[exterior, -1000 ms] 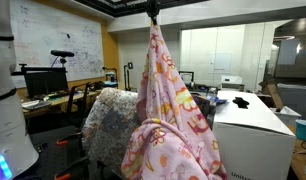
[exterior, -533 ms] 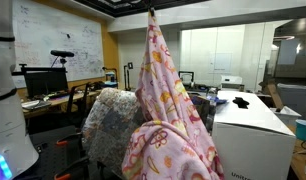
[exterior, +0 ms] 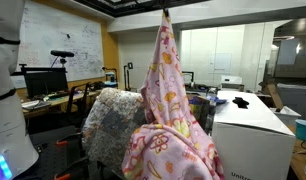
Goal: Put the pink blanket over the blue blanket
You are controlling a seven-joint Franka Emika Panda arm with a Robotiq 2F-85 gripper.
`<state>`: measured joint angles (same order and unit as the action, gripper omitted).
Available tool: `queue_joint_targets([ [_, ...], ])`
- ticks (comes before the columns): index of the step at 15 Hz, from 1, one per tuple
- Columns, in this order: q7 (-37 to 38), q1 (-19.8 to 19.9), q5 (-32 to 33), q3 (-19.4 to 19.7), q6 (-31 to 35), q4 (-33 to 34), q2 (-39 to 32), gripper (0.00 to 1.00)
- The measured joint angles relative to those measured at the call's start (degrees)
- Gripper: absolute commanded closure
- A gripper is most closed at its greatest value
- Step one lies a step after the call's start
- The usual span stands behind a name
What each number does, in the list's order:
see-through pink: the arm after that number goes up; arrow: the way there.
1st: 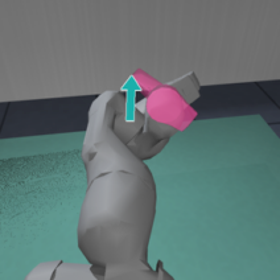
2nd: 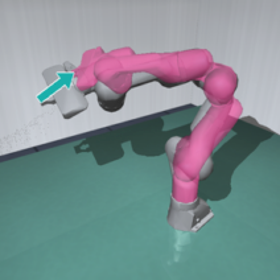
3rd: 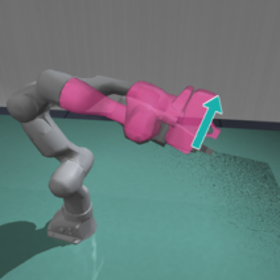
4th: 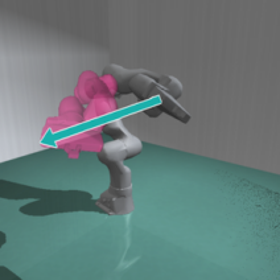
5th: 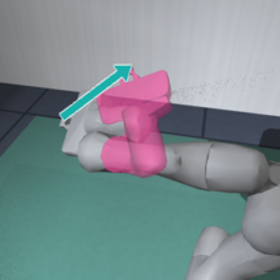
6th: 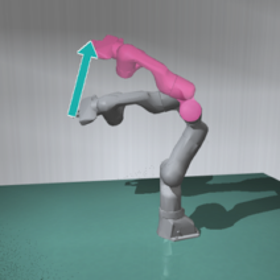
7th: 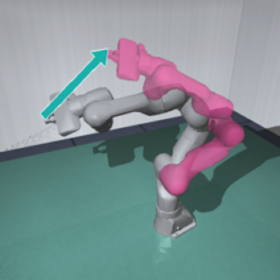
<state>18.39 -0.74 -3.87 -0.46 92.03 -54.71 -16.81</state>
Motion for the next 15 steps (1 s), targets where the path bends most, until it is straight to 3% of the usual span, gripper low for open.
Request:
queue_joint_targets([
  [7,-0.5,0.9,0.1,-0.2,0.9,4.3,-6.5,0.99],
  [15,-10.5,-0.6,0.6,-1.3,-3.9,4.3,-6.8,0.99],
])
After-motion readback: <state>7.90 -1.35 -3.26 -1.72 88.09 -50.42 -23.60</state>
